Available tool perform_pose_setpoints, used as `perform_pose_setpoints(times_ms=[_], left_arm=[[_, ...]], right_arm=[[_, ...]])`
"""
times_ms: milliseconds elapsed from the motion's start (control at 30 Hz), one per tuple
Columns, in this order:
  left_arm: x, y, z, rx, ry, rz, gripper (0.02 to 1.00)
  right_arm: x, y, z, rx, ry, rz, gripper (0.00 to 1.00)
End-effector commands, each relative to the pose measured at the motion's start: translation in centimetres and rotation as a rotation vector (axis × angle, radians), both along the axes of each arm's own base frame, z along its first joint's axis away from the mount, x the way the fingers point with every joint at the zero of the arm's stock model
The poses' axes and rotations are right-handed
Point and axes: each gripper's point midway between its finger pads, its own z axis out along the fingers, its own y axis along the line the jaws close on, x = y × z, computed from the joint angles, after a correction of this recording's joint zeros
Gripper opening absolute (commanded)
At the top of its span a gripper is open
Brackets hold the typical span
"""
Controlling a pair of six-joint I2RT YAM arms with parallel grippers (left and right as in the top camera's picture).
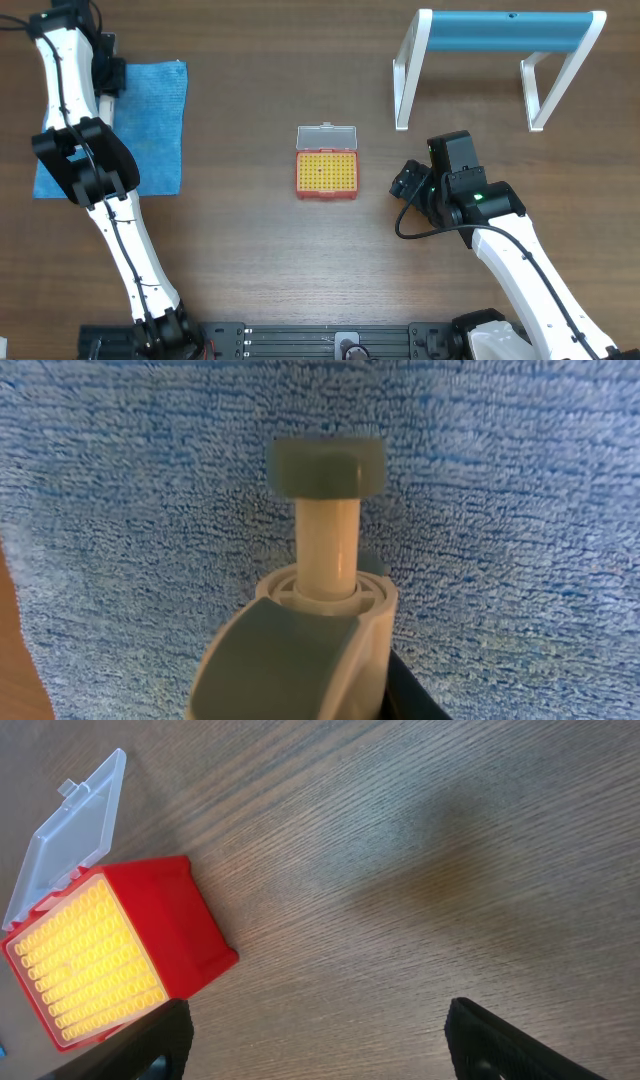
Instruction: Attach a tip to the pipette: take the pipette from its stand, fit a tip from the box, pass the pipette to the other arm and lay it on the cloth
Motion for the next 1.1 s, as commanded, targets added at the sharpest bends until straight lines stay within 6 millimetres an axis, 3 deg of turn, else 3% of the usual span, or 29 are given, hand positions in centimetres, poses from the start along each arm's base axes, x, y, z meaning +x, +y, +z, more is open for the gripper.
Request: perform_pose_setpoints(times_ms=[33, 333, 367, 433, 500, 567, 600, 667, 733, 833, 900, 967, 1100], left_arm=[[-0.5, -0.4, -2.3, -0.048, 0.036, -0.008, 0.027], [-0.4, -0.7, -2.3, -0.059, 0.03, -0.006, 0.034], [-0.4, -0.7, -2.3, -0.058, 0.031, -0.006, 0.213], [-0.5, -0.7, -2.3, -0.06, 0.034, -0.006, 0.454], [-0.6, -0.8, -2.2, -0.062, 0.04, -0.006, 0.551], [-1.0, -0.9, -1.8, -0.065, 0.05, -0.005, 0.798], [-1.3, -1.0, -1.5, -0.065, 0.057, 0.004, 0.814], [-2.9, -0.9, 1.5, -0.019, 0.099, 0.038, 0.853], [-3.2, -1.2, 6.1, -0.012, 0.048, 0.044, 0.86], [-3.9, -3.3, 17.1, -0.041, -0.173, 0.046, 0.86], [-6.0, -4.6, 21.7, -0.054, -0.235, 0.035, 0.86], [-7.7, -5.8, 26.9, -0.045, -0.355, 0.026, 0.862], [-11.1, -9.9, 34.3, -0.126, -0.556, -0.045, 0.862]], right_arm=[[0.5, 0.5, 0.9, 0.02, -0.022, 0.001, 0.825], [0.5, 0.5, 0.9, 0.02, -0.022, 0.001, 0.814], [0.5, 0.5, 0.9, 0.02, -0.022, 0.001, 0.825], [0.5, 0.5, 0.9, 0.02, -0.022, 0.001, 0.818], [0.5, 0.5, 0.9, 0.02, -0.022, 0.001, 0.825], [0.5, 0.5, 0.9, 0.02, -0.022, 0.001, 0.825], [0.5, 0.5, 0.9, 0.02, -0.022, 0.001, 0.825], [0.5, 0.5, 1.1, 0.018, -0.029, 0.005, 0.825], [0.8, 0.1, 1.8, 0.001, -0.063, 0.0, 0.825], [2.6, -1.4, 7.1, -0.089, -0.318, 0.027, 0.825], [2.8, -2.5, 10.7, -0.156, -0.479, 0.048, 0.825], [1.5, -4.4, 13.1, -0.299, -0.577, 0.098, 0.827], [-0.6, -6.8, 17.4, -0.406, -0.74, 0.049, 0.825]])
